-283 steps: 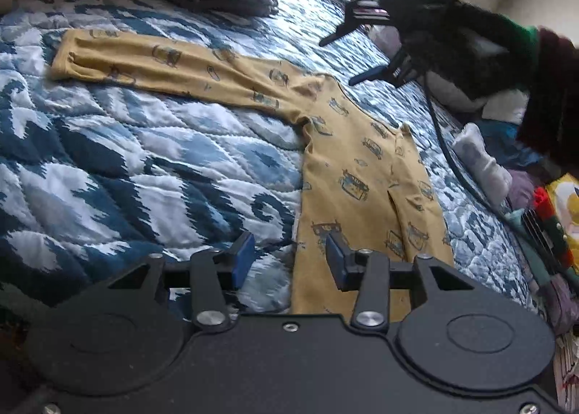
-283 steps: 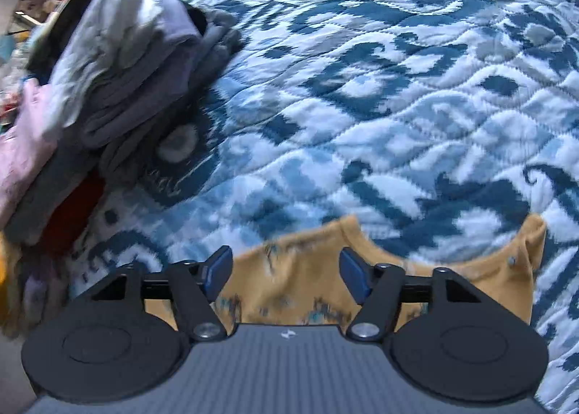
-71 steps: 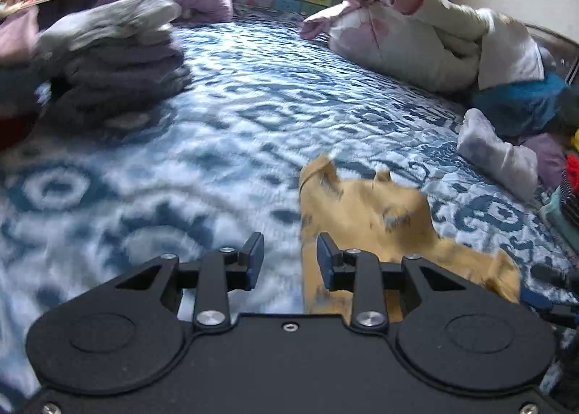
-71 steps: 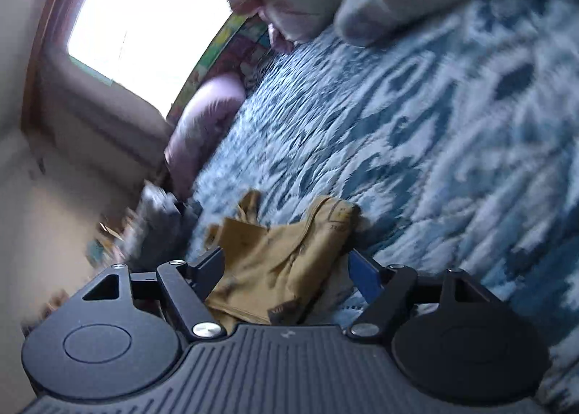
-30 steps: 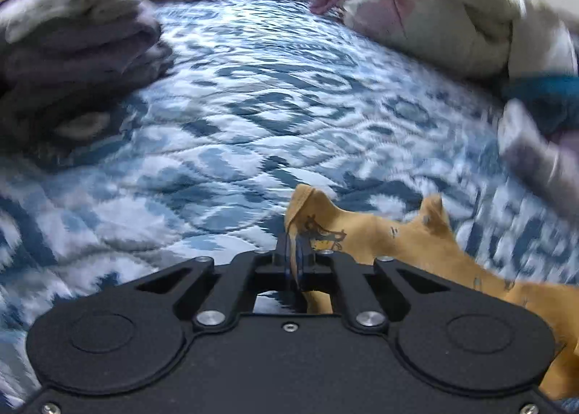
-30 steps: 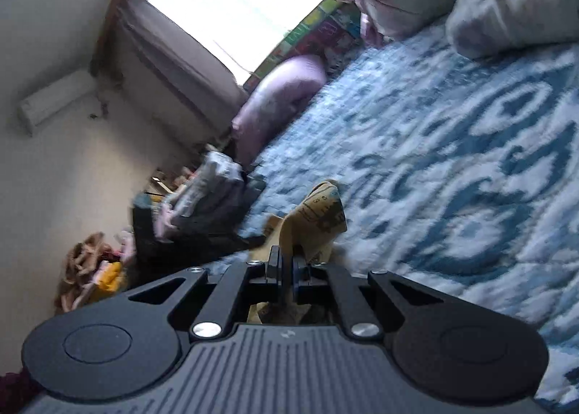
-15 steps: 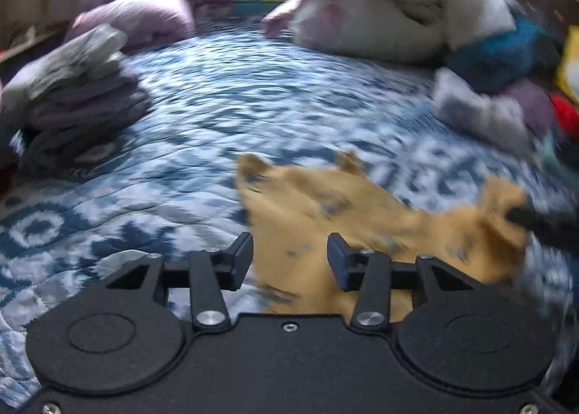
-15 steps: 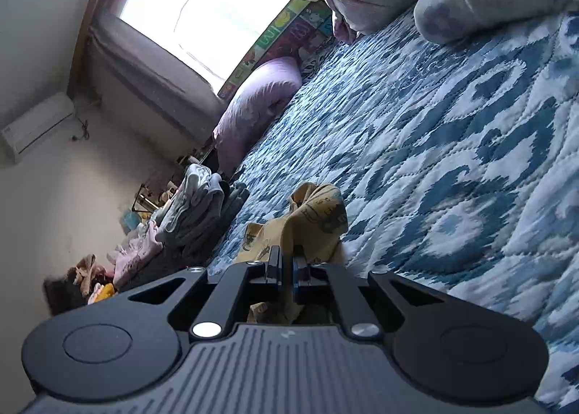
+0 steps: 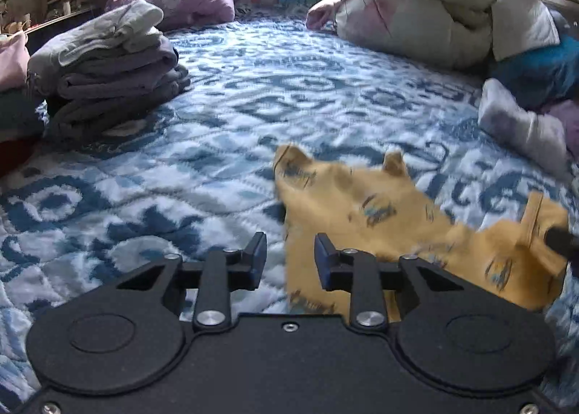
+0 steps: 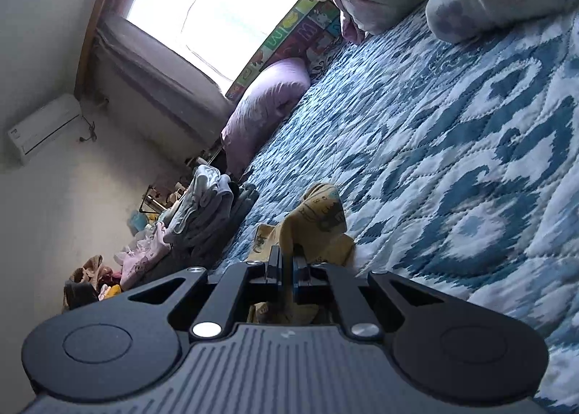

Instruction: Fold clothes

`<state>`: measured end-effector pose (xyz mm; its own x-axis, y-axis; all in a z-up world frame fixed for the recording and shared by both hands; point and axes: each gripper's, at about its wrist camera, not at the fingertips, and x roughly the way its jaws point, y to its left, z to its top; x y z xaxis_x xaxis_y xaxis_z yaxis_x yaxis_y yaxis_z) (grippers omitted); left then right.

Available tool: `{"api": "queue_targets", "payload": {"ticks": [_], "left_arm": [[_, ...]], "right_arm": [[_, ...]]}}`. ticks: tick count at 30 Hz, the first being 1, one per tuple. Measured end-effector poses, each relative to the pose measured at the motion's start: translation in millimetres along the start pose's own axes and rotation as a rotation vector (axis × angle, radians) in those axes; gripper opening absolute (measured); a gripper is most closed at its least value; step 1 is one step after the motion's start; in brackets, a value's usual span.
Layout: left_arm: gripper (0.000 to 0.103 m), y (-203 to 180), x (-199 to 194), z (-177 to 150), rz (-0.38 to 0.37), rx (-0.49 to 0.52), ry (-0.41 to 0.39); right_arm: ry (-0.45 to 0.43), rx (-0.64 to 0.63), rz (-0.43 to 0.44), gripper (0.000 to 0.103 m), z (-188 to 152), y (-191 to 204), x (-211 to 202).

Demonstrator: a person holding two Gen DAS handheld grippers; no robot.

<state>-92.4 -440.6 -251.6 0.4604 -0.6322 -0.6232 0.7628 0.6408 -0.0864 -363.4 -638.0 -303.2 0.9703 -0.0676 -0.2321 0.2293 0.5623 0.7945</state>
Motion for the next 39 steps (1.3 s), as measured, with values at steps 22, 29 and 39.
{"api": "queue_targets", "payload": {"ticks": [22, 29, 39], "left_arm": [[0.040, -46, -142, -114, -0.234, 0.564, 0.080], [0.013, -49, -140, -131, -0.227, 0.592, 0.051], [0.000, -55, -152, -144, -0.264, 0.668, 0.061]], "right_arm": [[-0.054, 0.035, -0.018, 0.007, 7, -10, -5], [-0.055, 0.032, -0.014, 0.007, 6, -3, 1], [-0.067, 0.027, -0.006, 0.007, 7, 1, -1]]}}
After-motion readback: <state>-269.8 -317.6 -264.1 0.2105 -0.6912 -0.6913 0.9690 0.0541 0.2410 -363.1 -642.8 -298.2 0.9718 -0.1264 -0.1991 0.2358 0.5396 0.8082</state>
